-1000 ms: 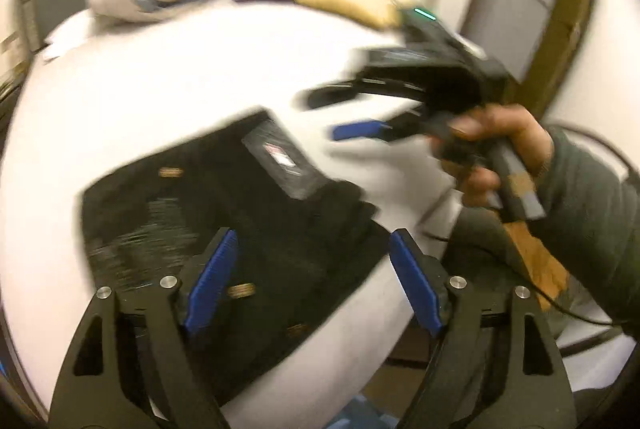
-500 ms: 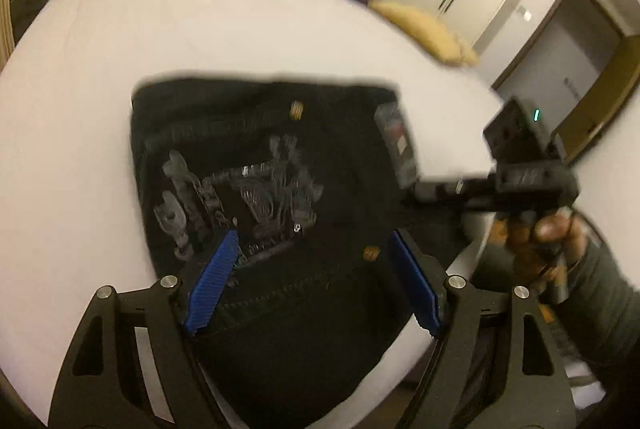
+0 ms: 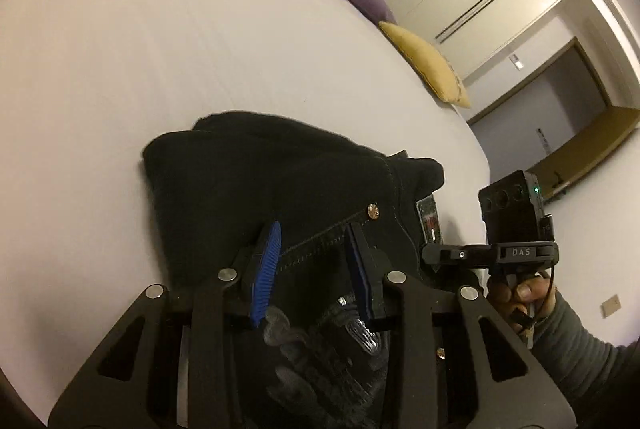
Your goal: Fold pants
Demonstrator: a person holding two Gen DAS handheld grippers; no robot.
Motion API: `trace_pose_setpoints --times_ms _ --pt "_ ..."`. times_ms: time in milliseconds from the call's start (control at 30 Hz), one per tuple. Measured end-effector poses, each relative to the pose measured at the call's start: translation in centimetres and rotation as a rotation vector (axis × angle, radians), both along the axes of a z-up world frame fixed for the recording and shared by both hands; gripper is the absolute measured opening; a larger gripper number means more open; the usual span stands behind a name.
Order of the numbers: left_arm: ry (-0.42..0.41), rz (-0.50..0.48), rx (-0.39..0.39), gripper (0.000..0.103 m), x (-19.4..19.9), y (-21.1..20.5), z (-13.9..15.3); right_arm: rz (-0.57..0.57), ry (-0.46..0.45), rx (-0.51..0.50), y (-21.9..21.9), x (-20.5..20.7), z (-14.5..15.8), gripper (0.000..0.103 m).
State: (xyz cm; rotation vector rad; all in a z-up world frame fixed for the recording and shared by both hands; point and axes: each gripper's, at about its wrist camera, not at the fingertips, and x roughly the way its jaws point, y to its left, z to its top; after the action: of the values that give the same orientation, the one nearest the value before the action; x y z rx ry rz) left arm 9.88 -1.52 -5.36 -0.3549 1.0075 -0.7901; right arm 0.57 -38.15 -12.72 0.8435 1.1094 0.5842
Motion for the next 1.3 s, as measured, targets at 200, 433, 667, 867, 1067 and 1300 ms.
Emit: trace_pose_setpoints --times_ms 200,433,667,867,1067,1300 --pt "-0.014 -0.173 -0.060 0.031 -7.1 -0.4 1.1 0.058 -0.078 0.038 0.4 -3.5 1.8 0.035" --pt "-0.136 -0.203 0.065 0.031 -10.7 -0.8 -0.7 0.036 -0.102 0.009 1.0 -4.7 2.4 0.038" --pt "-0.171 -0.023 0.028 0.099 -10.3 3.3 2.2 -0.104 -0.178 -0.031 -4.0 -4.5 5.9 0.081" --pt "0.017 0.021 0.020 0.099 -6.9 4.8 -1.6 -0.040 -0.028 -0.099 -2.8 -1.1 2.0 0.082" --pt "0.149 -0.033 0.053 0.098 -3.9 2.3 -3.8 0.060 -0.015 -0.126 0.0 0.6 1.7 0.070" --pt "0.208 -0.028 0.108 0.046 -1.5 0.0 -4.2 0.057 0.004 -0.207 1.6 1.1 1.9 0.036"
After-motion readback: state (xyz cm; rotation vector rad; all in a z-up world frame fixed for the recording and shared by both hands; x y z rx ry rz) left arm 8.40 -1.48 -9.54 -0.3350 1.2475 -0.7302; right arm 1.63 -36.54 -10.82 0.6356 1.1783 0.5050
